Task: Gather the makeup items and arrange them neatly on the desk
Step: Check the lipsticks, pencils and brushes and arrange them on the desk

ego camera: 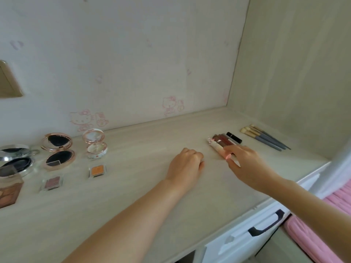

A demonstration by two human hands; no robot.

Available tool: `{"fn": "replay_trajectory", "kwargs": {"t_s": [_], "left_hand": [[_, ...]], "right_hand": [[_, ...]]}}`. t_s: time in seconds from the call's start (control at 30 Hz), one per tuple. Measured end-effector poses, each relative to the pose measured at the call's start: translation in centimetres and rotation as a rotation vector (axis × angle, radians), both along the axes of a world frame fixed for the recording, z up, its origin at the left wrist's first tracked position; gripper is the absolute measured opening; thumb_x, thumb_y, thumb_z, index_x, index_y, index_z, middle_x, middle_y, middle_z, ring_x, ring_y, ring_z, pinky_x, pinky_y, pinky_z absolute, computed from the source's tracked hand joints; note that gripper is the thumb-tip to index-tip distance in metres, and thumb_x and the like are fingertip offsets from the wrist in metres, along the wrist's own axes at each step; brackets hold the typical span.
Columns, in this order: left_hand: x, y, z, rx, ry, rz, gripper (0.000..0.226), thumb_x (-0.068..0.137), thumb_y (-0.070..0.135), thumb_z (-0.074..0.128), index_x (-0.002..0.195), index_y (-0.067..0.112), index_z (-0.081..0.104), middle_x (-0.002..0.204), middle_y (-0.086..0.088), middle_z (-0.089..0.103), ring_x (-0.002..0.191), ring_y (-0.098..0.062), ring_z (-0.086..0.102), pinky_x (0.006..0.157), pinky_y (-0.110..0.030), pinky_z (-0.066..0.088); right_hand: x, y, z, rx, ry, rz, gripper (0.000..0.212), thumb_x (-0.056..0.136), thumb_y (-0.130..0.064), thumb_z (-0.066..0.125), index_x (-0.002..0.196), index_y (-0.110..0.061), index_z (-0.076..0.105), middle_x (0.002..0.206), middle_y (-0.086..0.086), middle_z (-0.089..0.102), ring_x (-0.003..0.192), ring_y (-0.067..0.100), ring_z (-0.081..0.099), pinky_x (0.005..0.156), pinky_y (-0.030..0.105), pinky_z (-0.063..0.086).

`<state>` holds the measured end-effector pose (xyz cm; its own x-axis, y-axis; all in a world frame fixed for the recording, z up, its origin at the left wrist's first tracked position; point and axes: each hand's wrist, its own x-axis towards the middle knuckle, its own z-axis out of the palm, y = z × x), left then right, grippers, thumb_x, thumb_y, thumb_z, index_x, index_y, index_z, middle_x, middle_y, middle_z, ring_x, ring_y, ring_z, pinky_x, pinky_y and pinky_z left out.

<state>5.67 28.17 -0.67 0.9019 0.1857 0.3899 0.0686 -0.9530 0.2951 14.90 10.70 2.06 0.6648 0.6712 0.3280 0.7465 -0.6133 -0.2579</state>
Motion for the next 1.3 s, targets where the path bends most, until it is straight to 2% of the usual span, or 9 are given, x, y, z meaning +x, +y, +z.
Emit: {"fn": "replay_trajectory", "kwargs": {"t_s": [0.13,0.37,0.5,0.67,0.83,0.97,1.07,1.13,1.3], "left_hand": [[3.4,0.0,1.1,-0.037,0.026,0.024,0.027,0.095,0.024,0.045,0.113,0.012,0.063,0.113,-0.008,0.063,0.111,-0.027,0.050,0.087,-0.041,0.047],[9.2,-0.2,2.7,-0.182,0.062,0.064,0.040,0.097,0.030,0.045,0.128,0.007,0.055,0.128,-0.011,0.056,0.124,-0.029,0.043,0.096,-0.043,0.043],[11.4,-0.4,2.6,-0.233,0.198,0.119,0.045,0.098,0.037,0.042,0.125,0.003,0.054,0.130,-0.015,0.053,0.126,-0.034,0.039,0.099,-0.044,0.040],[12.9,-0.4,2.4,-0.331,0.295,0.125,0.042,0.098,0.040,0.041,0.103,0.006,0.066,0.108,-0.013,0.064,0.114,-0.031,0.047,0.092,-0.042,0.044],[13.1,-0.8,2.4,-0.558,0.194,0.114,0.028,0.094,0.036,0.051,0.103,0.013,0.064,0.109,-0.007,0.063,0.118,-0.025,0.045,0.088,-0.032,0.042],[12.7,-1.6,2.6,-0.676,0.013,0.052,0.012,0.089,0.028,0.060,0.096,0.019,0.060,0.094,0.003,0.062,0.111,-0.022,0.049,0.084,-0.028,0.040],[12.0,-2.4,2.9,-0.753,-0.092,-0.006,0.014,0.085,0.025,0.066,0.096,0.018,0.061,0.084,0.007,0.059,0.097,-0.018,0.056,0.077,-0.024,0.040],[11.6,-2.9,3.2,-0.804,-0.135,-0.028,0.015,0.085,0.022,0.067,0.099,0.019,0.062,0.083,0.006,0.061,0.091,-0.016,0.059,0.073,-0.021,0.039],[10.4,-3.6,4.6,-0.903,-0.257,-0.039,0.027,0.083,0.021,0.070,0.109,0.019,0.061,0.091,0.002,0.065,0.087,-0.012,0.061,0.071,-0.014,0.041]], "right_hand": [[2.1,-0.8,-0.2,-0.004,0.019,-0.018,0.027,0.093,-0.018,0.052,0.119,-0.021,0.058,0.114,0.002,0.059,0.099,0.019,0.054,0.080,0.025,0.043],[4.2,-0.3,-0.5,-0.077,-0.041,-0.015,0.030,0.091,-0.016,0.053,0.121,-0.016,0.057,0.114,0.004,0.058,0.105,0.022,0.048,0.086,0.032,0.045],[5.0,0.4,-0.8,-0.117,-0.053,-0.003,0.034,0.093,-0.021,0.055,0.126,-0.016,0.055,0.118,0.003,0.055,0.110,0.021,0.046,0.090,0.033,0.045],[5.6,0.8,-1.0,-0.117,-0.073,-0.003,0.037,0.092,-0.022,0.057,0.128,-0.018,0.054,0.120,0.002,0.054,0.113,0.022,0.045,0.090,0.032,0.046],[5.5,0.7,-1.1,-0.089,-0.079,-0.028,0.039,0.090,-0.025,0.062,0.127,-0.018,0.054,0.118,0.002,0.056,0.112,0.022,0.046,0.087,0.031,0.046],[5.7,0.6,-0.8,-0.059,-0.042,-0.067,0.039,0.085,-0.027,0.066,0.121,-0.018,0.055,0.108,0.001,0.057,0.107,0.021,0.048,0.081,0.029,0.045],[5.6,0.8,-0.3,-0.001,0.055,-0.094,0.035,0.080,-0.021,0.069,0.113,-0.015,0.059,0.101,0.003,0.061,0.100,0.024,0.053,0.075,0.027,0.040],[5.3,0.8,0.0,0.084,0.146,-0.102,0.041,0.077,-0.017,0.070,0.117,-0.014,0.060,0.105,0.003,0.065,0.097,0.022,0.056,0.073,0.024,0.037],[4.1,0.6,1.0,0.240,0.228,-0.095,0.039,0.082,-0.019,0.066,0.120,-0.020,0.060,0.107,-0.004,0.066,0.097,0.010,0.057,0.079,0.019,0.040]]}}
